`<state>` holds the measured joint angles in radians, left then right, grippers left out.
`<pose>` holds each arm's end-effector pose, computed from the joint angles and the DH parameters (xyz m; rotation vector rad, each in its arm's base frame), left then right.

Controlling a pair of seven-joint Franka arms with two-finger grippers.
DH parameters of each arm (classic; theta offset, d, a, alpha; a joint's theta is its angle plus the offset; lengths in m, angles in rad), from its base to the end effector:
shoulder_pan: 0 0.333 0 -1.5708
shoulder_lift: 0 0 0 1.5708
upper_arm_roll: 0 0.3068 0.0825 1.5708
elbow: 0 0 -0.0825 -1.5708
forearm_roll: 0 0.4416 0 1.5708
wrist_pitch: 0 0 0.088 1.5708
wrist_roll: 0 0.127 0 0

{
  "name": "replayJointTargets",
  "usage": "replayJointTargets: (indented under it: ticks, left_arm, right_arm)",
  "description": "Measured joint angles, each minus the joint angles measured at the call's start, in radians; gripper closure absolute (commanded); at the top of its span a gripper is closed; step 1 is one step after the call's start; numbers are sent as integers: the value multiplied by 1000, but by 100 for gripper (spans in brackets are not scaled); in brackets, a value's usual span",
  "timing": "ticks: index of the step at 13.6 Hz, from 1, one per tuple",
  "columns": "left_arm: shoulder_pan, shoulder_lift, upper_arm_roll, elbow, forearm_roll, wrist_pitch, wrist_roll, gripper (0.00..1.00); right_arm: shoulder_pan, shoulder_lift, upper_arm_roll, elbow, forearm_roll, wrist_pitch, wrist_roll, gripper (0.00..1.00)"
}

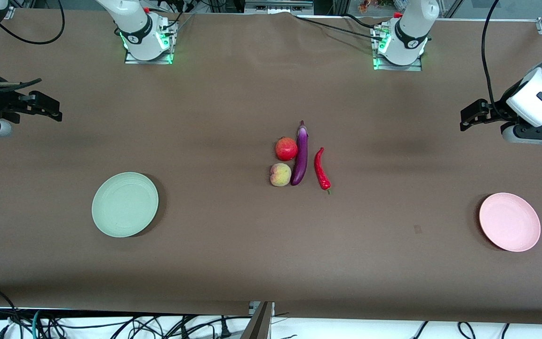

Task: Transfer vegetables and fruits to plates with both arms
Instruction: 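Reach the left gripper to the chili while the right gripper reaches the tomato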

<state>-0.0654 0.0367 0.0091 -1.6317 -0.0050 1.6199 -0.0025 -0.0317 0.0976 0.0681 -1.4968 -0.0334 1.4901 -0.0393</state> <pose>0.6220 -0.0357 0.5445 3.1363 -0.0838 -0.0763 0.6295 0.0167 0.5671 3.1086 0.1163 -0.1621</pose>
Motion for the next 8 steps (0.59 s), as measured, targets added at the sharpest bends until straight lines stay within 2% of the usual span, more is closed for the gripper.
replayJointTargets:
  ticks: [8]
  left_arm:
    - [-1, 7, -1, 0, 0, -8, 0, 0]
  right_arm:
    - [-1, 0, -1, 1, 0, 0, 0, 0]
